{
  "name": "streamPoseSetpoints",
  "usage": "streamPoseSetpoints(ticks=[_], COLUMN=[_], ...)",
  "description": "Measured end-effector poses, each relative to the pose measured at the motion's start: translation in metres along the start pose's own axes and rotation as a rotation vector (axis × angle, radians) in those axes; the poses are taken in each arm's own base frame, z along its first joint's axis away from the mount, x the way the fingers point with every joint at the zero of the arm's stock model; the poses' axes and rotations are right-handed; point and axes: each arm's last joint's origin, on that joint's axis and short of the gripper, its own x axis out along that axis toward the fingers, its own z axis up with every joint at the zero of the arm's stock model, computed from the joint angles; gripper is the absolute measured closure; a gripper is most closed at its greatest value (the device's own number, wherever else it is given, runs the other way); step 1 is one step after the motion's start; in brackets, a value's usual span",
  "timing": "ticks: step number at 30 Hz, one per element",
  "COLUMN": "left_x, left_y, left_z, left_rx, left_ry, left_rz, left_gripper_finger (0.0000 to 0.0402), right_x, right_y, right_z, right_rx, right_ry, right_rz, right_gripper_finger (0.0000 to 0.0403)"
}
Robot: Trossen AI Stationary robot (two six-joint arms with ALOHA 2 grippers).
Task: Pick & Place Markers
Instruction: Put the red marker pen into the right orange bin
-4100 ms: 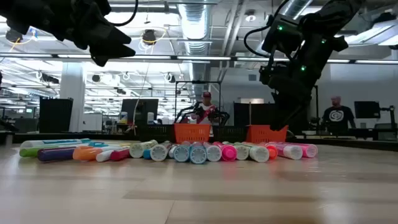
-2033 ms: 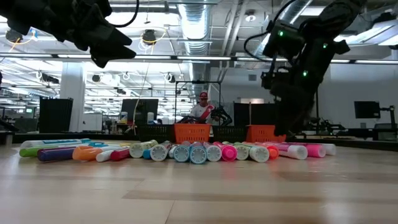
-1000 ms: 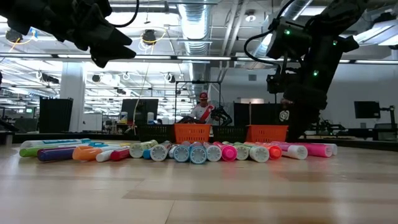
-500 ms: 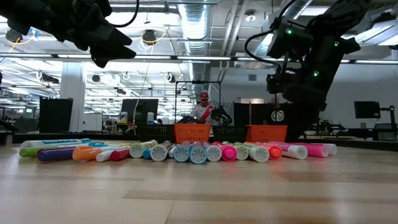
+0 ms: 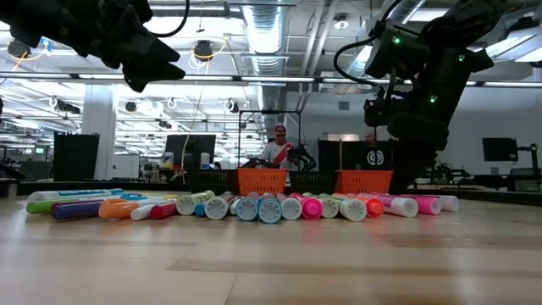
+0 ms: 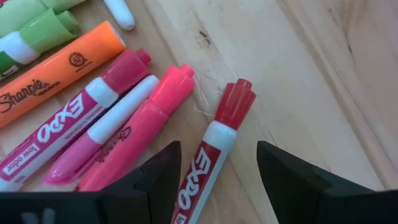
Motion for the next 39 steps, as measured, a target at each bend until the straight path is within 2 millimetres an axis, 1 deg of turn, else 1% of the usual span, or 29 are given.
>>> streamPoseSetpoints(ticks=[26, 39], left_x=[0.0, 0.0], left_y=[0.0, 0.0], left_z=[0.0, 0.0], left_rx=[0.0, 0.0], left_ry=[0.0, 0.0], left_rz=[0.0, 0.0], left_gripper_finger=[0.0206, 0.0206], right_x=[0.0001, 0.0001], right_y=[-0.0008, -0.0005], right_z=[0.0018, 0.0016], right_rx=[0.015, -0.026], right_ry=[-0.025, -0.02], right_rz=[-0.02, -0.012], right_gripper_finger=[0.0203, 0.0203])
